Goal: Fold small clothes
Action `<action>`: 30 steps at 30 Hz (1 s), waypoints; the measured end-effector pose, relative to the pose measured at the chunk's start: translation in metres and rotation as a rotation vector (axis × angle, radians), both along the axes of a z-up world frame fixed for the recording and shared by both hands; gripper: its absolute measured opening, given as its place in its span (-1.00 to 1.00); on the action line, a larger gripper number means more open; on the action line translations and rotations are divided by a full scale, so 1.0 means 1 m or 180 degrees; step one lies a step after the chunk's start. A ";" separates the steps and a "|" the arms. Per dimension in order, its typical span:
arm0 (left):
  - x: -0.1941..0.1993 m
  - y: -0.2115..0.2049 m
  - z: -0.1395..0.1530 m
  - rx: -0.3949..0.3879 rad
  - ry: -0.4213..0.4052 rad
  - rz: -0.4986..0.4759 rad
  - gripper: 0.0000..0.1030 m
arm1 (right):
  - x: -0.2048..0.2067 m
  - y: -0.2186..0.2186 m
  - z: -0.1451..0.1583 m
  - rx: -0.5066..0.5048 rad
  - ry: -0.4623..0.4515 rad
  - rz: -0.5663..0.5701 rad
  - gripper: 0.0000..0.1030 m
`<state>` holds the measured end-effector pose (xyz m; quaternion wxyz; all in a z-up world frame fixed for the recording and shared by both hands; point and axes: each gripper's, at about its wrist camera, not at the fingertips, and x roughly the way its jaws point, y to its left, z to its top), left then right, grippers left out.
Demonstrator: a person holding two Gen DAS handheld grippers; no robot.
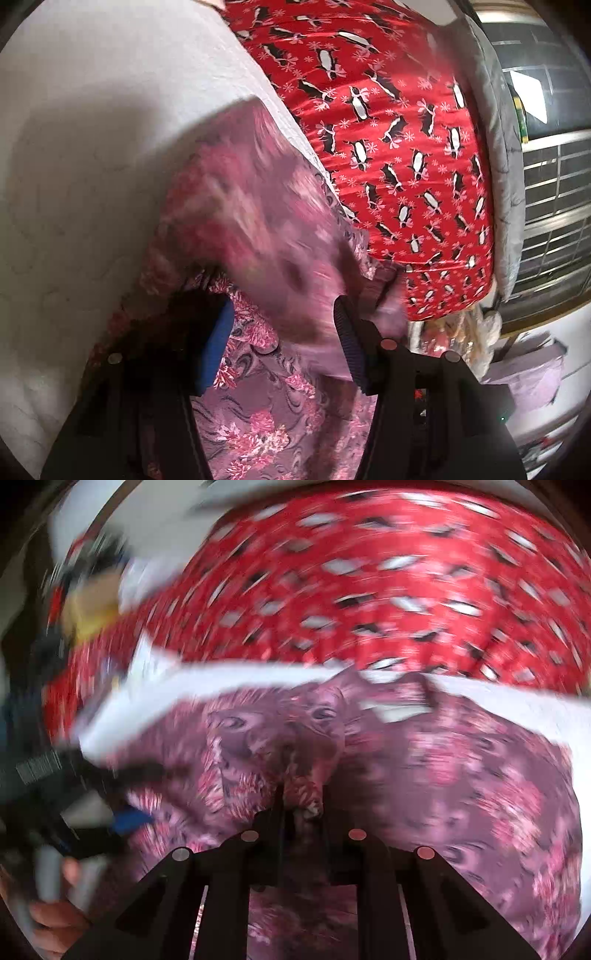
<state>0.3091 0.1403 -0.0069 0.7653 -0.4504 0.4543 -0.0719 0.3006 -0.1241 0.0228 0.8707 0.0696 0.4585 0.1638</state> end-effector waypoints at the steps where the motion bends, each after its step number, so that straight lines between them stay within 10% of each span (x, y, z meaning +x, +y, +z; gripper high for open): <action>1: 0.000 -0.001 0.000 0.0035 -0.0004 0.0000 0.05 | 0.000 -0.021 0.003 0.0219 0.0042 -0.0193 -0.72; 9: -0.002 -0.018 0.002 0.0488 -0.0061 -0.0052 0.05 | -0.020 -0.156 -0.042 0.1145 0.0722 -0.1283 -0.69; 17: -0.002 -0.026 0.002 0.0738 -0.0102 -0.0080 0.05 | -0.032 -0.177 -0.011 0.1122 0.0341 -0.1628 -0.01; 25: -0.002 -0.029 0.001 0.0785 -0.0127 -0.0069 0.05 | -0.037 -0.216 -0.014 0.1787 0.0308 -0.2333 0.05; 30: -0.002 -0.035 0.004 0.0915 -0.0147 -0.0096 0.07 | -0.031 -0.212 -0.014 0.1703 0.0307 -0.2163 0.14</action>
